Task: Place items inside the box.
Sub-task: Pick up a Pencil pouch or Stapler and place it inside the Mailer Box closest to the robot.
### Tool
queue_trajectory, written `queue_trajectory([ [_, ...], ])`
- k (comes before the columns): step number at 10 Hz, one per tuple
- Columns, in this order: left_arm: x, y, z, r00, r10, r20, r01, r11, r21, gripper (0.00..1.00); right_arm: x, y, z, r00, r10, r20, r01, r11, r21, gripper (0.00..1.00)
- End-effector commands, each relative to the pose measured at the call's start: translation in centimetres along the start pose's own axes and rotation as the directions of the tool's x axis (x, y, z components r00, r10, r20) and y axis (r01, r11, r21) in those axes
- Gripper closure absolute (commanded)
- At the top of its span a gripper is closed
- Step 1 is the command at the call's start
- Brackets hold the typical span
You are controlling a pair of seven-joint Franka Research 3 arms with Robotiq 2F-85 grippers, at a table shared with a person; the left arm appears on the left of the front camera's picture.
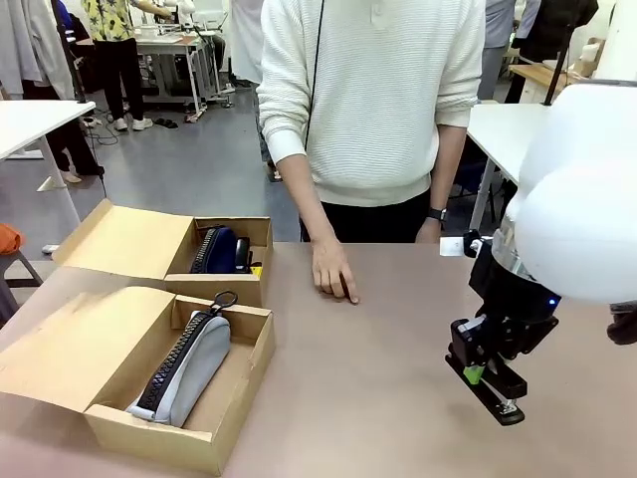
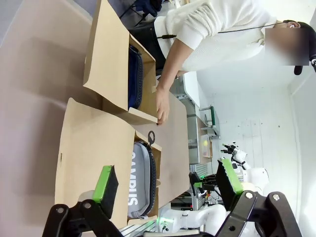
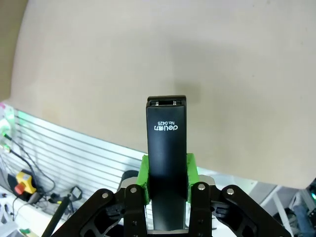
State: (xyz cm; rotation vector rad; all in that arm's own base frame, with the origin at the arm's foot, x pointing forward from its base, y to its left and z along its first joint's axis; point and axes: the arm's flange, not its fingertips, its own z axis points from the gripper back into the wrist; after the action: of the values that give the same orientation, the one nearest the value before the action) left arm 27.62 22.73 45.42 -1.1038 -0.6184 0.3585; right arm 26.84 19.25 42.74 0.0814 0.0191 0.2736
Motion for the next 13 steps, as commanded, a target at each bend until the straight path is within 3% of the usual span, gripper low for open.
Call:
queue_trajectory([
  [1, -0.1, 0.0, 0.0, 1.000, -0.015, 0.008, 0.015, 1.000, -0.018, 0.00, 0.1, -0.3, 0.2, 1.000, -0.012, 0.004, 0.012, 1.000, 0.002, 0.68],
  [2, -0.1, 0.0, 0.0, 1.000, -0.015, 0.008, 0.015, 1.000, -0.018, 0.00, 3.0, -0.2, -0.7, 0.996, -0.094, 0.003, 0.093, 0.991, 0.101, 0.68],
  [3, -0.1, 0.0, 0.0, 1.000, -0.015, 0.008, 0.015, 1.000, -0.018, 0.00, 4.9, 1.4, -0.8, 0.994, -0.100, 0.048, 0.091, 0.980, 0.175, 0.68],
  [4, -0.1, 0.0, 0.0, 1.000, -0.015, 0.008, 0.015, 1.000, -0.018, 0.00, 6.4, 3.5, -0.8, 0.960, -0.266, 0.088, 0.251, 0.955, 0.156, 0.68],
  [6, -0.1, 0.0, 0.0, 1.000, -0.015, 0.008, 0.015, 1.000, -0.018, 0.00, 7.6, 6.4, -1.4, 0.947, -0.317, 0.046, 0.309, 0.942, 0.127, 0.68],
  [9, -0.1, 0.0, 0.0, 1.000, -0.015, 0.008, 0.015, 1.000, -0.018, 0.00, 6.4, 4.5, -0.7, 0.915, -0.403, 0.027, 0.389, 0.897, 0.211, 0.68],
  [11, -0.1, 0.0, 0.0, 1.000, -0.015, 0.008, 0.015, 1.000, -0.018, 0.00, 3.2, 2.7, 0.9, 0.892, -0.452, 0.017, 0.430, 0.858, 0.282, 0.68],
  [13, -0.1, 0.0, 0.0, 1.000, -0.015, 0.008, 0.015, 1.000, -0.018, 0.00, 2.7, 3.1, 1.3, 0.892, -0.449, 0.046, 0.412, 0.851, 0.324, 0.68],
])
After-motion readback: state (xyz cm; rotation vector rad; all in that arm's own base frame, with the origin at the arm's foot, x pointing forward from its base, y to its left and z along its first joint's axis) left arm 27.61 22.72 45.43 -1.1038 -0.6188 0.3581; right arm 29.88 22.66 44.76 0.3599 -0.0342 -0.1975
